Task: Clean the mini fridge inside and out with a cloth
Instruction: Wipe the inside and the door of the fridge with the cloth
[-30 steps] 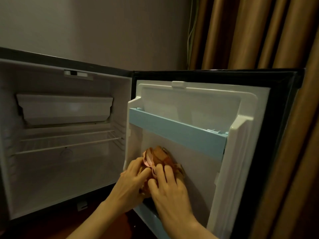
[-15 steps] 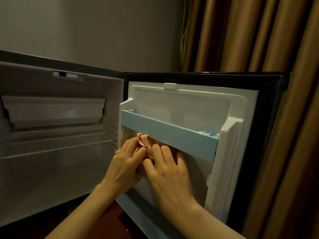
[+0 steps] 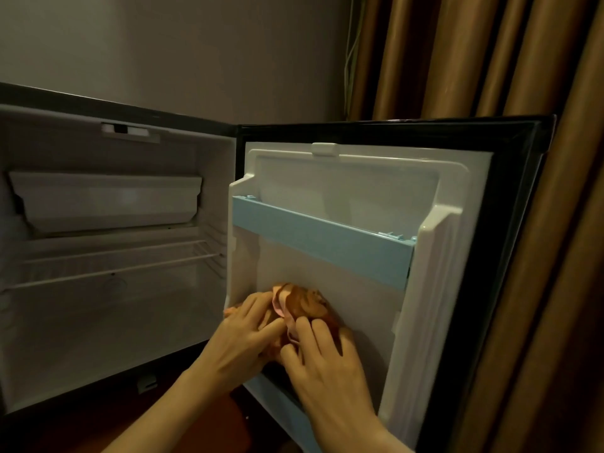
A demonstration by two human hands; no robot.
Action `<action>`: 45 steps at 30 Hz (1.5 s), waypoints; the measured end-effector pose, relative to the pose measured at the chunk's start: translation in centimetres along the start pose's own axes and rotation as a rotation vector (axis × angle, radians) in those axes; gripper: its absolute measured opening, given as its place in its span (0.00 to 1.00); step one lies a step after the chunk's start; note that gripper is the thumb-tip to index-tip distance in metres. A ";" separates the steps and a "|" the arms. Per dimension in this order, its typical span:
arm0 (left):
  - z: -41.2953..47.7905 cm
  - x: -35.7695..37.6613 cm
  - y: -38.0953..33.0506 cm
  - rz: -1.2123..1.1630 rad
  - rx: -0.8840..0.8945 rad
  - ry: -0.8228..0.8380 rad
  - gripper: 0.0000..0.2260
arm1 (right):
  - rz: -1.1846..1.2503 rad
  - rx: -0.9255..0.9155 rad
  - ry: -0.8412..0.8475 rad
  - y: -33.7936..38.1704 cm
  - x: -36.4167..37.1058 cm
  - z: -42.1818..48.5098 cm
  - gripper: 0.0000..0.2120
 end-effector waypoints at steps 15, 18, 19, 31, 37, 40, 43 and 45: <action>3.5 -0.7 -1.9 0.017 0.049 -0.157 0.11 | -0.051 0.166 -0.014 -2.8 -2.5 -0.3 0.36; 1.7 0.8 -2.3 0.036 0.086 -0.093 0.13 | -0.051 0.143 0.024 -2.3 -0.7 -1.5 0.34; 1.1 1.3 -2.5 0.040 0.102 -0.078 0.13 | -0.052 0.138 0.036 -2.1 -0.3 -1.9 0.32; 5.2 -1.9 -1.3 0.044 0.070 -0.230 0.16 | -0.020 0.208 -0.011 -4.2 -4.3 0.6 0.38; 5.0 -1.7 -1.4 0.018 0.076 -0.219 0.15 | 0.015 0.227 0.058 -4.3 -3.4 0.1 0.42; 2.5 0.0 -1.7 0.018 0.082 -0.156 0.16 | 0.030 0.176 0.158 -3.4 -1.4 -1.3 0.40; 0.0 1.4 -1.5 0.080 0.091 -0.074 0.15 | 0.081 0.148 0.259 -2.2 0.7 -2.3 0.34; -1.5 2.1 -0.8 0.112 0.091 -0.023 0.15 | 0.126 0.154 0.305 -1.6 2.0 -2.5 0.31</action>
Point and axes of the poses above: each hand's wrist, its own z-axis towards the middle knuckle, its own x-axis out of the palm, y = z × x, the point moved 6 cm from there along z, towards the middle knuckle, and after that the axes turned 2 degrees about -y, right-handed, at the moved point
